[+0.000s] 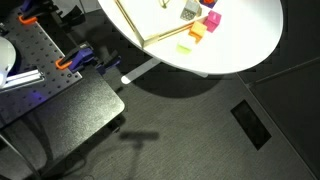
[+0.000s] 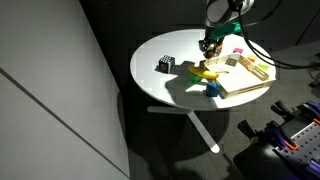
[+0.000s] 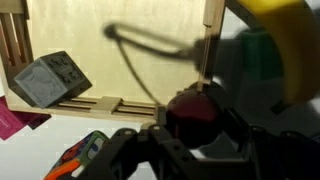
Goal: Pick up the brown plum toy from the tray and put it on the table
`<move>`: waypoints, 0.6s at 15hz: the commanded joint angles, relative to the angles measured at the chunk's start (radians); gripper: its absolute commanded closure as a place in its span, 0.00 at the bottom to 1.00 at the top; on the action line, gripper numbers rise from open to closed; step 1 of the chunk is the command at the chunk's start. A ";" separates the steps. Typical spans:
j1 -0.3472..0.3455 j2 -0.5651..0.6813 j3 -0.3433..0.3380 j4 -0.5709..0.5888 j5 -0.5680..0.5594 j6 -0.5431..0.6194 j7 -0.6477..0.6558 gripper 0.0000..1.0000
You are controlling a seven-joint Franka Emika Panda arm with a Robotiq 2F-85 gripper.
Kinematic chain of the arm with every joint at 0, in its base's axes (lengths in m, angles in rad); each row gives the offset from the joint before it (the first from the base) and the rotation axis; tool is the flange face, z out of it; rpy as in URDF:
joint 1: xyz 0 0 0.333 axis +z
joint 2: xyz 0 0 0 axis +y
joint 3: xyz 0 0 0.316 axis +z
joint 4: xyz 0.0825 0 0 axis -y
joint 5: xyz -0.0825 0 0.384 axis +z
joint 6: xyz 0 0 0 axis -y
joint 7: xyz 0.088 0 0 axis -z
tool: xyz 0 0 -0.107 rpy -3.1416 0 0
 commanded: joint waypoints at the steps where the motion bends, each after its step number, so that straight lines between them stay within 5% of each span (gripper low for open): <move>1: 0.002 -0.018 0.033 -0.036 0.014 0.047 -0.010 0.66; 2: 0.008 -0.013 0.036 -0.037 0.010 0.056 -0.003 0.66; 3: 0.014 -0.009 0.037 -0.039 0.004 0.064 0.002 0.29; 4: 0.018 -0.008 0.038 -0.043 0.003 0.072 0.003 0.14; 6: 0.024 -0.005 0.037 -0.048 0.002 0.080 0.003 0.01; 9: 0.030 -0.010 0.028 -0.060 -0.006 0.080 0.007 0.00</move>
